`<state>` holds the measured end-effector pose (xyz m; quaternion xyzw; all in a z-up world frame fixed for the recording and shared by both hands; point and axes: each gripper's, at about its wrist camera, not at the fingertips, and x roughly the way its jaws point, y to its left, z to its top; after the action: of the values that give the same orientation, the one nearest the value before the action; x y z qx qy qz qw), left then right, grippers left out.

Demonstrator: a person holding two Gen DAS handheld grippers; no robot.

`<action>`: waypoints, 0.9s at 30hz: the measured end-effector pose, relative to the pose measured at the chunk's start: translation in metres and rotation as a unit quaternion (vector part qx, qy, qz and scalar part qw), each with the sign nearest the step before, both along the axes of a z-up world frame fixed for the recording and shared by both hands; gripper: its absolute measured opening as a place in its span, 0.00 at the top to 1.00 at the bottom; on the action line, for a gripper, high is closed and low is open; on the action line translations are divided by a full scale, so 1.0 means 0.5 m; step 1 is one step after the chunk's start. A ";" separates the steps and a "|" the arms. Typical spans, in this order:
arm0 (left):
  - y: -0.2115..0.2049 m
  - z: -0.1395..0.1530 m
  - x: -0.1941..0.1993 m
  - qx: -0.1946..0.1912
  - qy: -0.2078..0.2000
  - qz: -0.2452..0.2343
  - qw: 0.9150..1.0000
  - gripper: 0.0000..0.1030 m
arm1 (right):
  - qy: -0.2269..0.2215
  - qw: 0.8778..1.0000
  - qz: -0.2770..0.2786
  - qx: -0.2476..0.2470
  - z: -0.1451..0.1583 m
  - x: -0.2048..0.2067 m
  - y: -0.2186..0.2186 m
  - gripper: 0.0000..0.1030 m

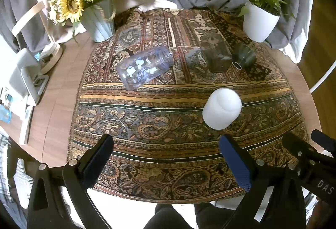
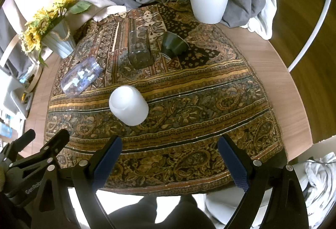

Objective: Flip cup upside down

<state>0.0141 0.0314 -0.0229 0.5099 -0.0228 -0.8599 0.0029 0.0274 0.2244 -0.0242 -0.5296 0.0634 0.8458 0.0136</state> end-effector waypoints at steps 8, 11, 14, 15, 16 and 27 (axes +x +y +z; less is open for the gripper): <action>0.000 0.000 -0.003 0.000 -0.001 -0.002 1.000 0.00 | 0.000 1.000 0.001 0.000 0.000 -0.005 -0.001 0.10; 0.001 0.000 -0.003 0.000 -0.001 -0.002 1.000 0.00 | 0.001 1.000 0.001 0.000 -0.001 -0.006 -0.002 0.10; 0.001 0.000 -0.003 0.000 -0.001 -0.002 1.000 0.00 | 0.001 1.000 0.001 0.000 -0.001 -0.007 -0.002 0.10; 0.001 -0.001 -0.003 0.000 -0.002 -0.002 1.000 0.00 | 0.001 1.000 0.001 0.000 -0.001 -0.007 -0.002 0.10; 0.001 -0.001 -0.004 0.001 -0.002 -0.003 1.000 0.00 | 0.001 1.000 0.001 0.000 -0.001 -0.007 -0.002 0.10; 0.000 -0.006 -0.007 0.000 -0.005 -0.008 1.000 0.00 | -0.001 1.000 -0.001 -0.001 -0.005 -0.007 -0.001 0.10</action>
<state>0.0107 0.0314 -0.0257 0.5137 -0.0267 -0.8576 -0.0036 0.0240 0.2240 -0.0267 -0.5301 0.0649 0.8453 0.0142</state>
